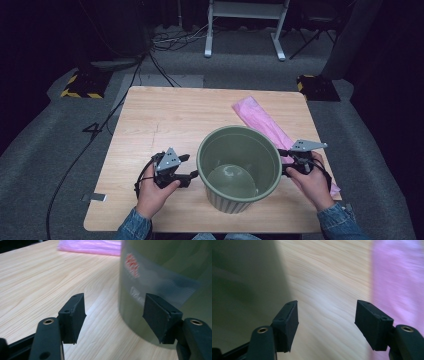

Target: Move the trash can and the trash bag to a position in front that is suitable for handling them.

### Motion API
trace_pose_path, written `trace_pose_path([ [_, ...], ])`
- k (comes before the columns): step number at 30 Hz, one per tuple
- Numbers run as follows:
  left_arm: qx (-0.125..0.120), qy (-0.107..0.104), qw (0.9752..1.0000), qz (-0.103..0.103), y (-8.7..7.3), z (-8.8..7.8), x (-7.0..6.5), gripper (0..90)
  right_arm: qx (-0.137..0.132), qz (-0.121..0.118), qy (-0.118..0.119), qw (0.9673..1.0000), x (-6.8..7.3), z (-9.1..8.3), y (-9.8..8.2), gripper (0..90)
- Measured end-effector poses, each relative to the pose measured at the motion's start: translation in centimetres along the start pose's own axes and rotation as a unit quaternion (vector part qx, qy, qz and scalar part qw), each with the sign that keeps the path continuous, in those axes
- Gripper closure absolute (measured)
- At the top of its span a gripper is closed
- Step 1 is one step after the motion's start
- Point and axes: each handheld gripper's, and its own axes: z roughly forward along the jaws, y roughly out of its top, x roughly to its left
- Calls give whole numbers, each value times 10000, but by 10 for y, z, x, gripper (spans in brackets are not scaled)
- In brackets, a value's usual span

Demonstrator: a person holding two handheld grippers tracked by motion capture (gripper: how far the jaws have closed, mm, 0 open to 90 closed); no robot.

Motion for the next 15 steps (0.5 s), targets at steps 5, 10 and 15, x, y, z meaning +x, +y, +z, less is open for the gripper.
trace_pose_path([
  [5,21,152,9998,-133,-10,-8,8,319,282,248,-406,9985,-25,-6,-19,366],
  [10,205,260,9991,-270,-26,-11,14,315,873,314,-968,9910,-45,-14,-47,357],
  [15,328,230,9987,-322,-32,-10,14,322,1001,539,-1077,9877,-54,-16,-58,336],
])
